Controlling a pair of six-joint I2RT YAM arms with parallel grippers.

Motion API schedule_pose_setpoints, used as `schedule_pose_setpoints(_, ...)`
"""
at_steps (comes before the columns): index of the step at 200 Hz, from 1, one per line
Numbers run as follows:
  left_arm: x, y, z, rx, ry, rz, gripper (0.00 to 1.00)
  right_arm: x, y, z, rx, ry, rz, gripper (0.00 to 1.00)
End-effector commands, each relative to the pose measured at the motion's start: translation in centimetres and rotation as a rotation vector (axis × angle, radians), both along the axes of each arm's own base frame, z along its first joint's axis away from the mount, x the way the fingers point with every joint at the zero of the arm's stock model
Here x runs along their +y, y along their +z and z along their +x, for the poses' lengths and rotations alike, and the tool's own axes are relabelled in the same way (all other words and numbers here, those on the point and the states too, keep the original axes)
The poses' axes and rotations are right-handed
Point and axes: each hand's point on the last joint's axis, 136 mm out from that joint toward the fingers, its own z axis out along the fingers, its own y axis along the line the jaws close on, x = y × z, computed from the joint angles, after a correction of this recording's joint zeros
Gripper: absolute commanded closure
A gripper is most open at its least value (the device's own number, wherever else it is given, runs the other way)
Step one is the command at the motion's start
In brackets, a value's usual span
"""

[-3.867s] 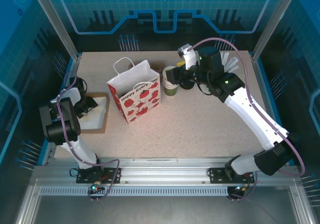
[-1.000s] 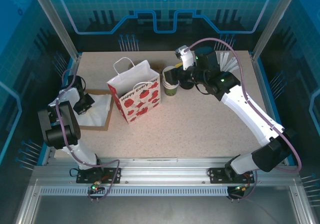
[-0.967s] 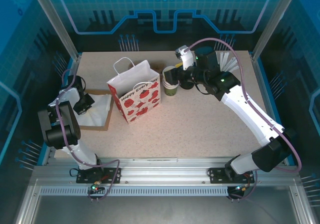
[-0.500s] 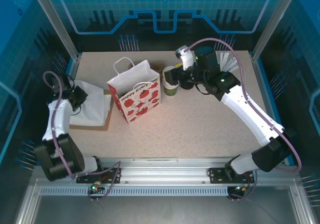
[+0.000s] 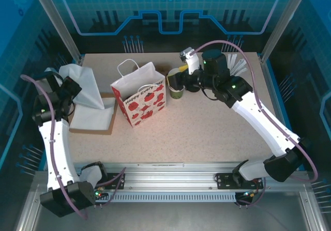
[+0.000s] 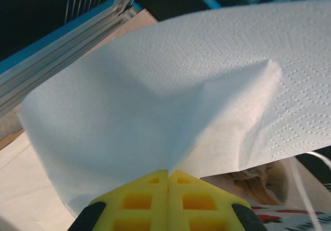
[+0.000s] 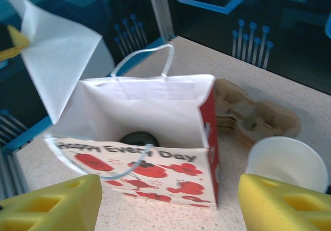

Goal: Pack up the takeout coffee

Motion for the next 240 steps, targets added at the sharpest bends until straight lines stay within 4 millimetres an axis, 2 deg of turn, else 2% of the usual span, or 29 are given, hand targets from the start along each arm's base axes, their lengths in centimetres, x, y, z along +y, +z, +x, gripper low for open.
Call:
schedule_pose_setpoints(1, -1.3, 4.0, -1.2, -0.060, -0.044, 0.012, 1.00, 2.0, 5.2, -3.0, -0.147, 0.125, 0.077, 0.29)
schedule_pose_setpoints(45, -3.2, 11.1, -3.1, -0.191, -0.092, 0.062, 1.00, 7.7, 8.0, -8.8, -0.316, 0.407, 0.073, 0.29)
schedule_pose_setpoints(73, -4.7, 14.7, -4.0, -0.263, -0.129, 0.076, 1.00, 12.2, 7.9, -11.8, -0.340, 0.548, 0.079, 0.28)
schedule_pose_setpoints(101, -5.7, 17.0, -4.5, -0.316, -0.159, 0.064, 1.00, 16.1, 7.0, -13.1, -0.310, 0.607, 0.103, 0.27)
schedule_pose_setpoints(147, -7.0, 18.5, -4.8, -0.345, -0.203, 0.028, 1.00, 21.4, 4.5, -13.6, -0.251, 0.639, 0.155, 0.26)
schedule_pose_setpoints(176, -7.3, 18.5, -4.8, -0.343, -0.215, 0.015, 1.00, 23.7, 3.4, -13.0, -0.227, 0.634, 0.194, 0.28)
schedule_pose_setpoints(240, -7.6, 18.0, -4.8, -0.329, -0.229, 0.003, 1.00, 25.0, 3.3, -11.1, -0.271, 0.555, 0.206, 0.55)
